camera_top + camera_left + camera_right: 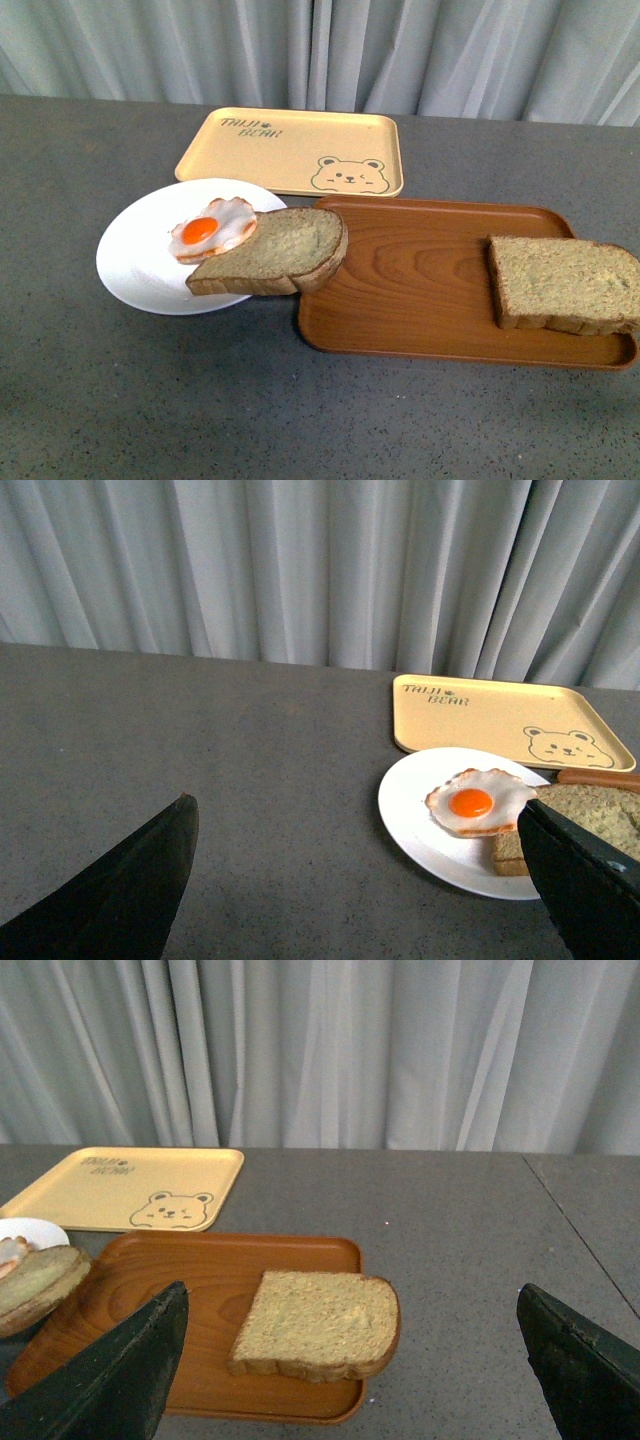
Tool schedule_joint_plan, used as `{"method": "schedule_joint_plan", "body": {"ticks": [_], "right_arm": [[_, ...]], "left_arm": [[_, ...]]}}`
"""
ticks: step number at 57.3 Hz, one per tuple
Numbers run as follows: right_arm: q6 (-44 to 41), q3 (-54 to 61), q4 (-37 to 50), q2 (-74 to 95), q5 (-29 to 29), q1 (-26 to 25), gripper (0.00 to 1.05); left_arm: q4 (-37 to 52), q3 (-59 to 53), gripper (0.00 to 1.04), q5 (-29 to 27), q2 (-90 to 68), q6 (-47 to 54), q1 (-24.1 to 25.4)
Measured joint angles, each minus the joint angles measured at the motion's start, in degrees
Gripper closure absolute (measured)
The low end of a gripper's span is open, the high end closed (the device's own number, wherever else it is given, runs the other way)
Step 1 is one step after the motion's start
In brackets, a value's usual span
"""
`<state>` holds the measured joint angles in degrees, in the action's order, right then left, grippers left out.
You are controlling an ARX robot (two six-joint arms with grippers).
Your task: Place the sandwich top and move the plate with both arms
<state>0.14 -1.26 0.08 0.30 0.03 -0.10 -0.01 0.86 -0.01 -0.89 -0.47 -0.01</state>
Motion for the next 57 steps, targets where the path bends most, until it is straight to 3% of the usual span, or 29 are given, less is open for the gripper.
{"method": "schedule_joint_plan", "body": {"ticks": [45, 51, 57], "right_arm": [[0.0, 0.0, 0.0, 0.0, 0.0, 0.0, 0.09], [6.5, -5.9, -9.7, 13.7, 8.0, -1.9, 0.09], [10.6, -10.7, 1.8, 36.7, 3.5, -9.0, 0.09]], "left_arm": [[0.0, 0.0, 0.09, 0.0, 0.0, 0.0, 0.0], [0.0, 0.0, 0.09, 0.0, 0.0, 0.0, 0.0], [0.0, 0.0, 0.09, 0.0, 0.0, 0.0, 0.0]]}}
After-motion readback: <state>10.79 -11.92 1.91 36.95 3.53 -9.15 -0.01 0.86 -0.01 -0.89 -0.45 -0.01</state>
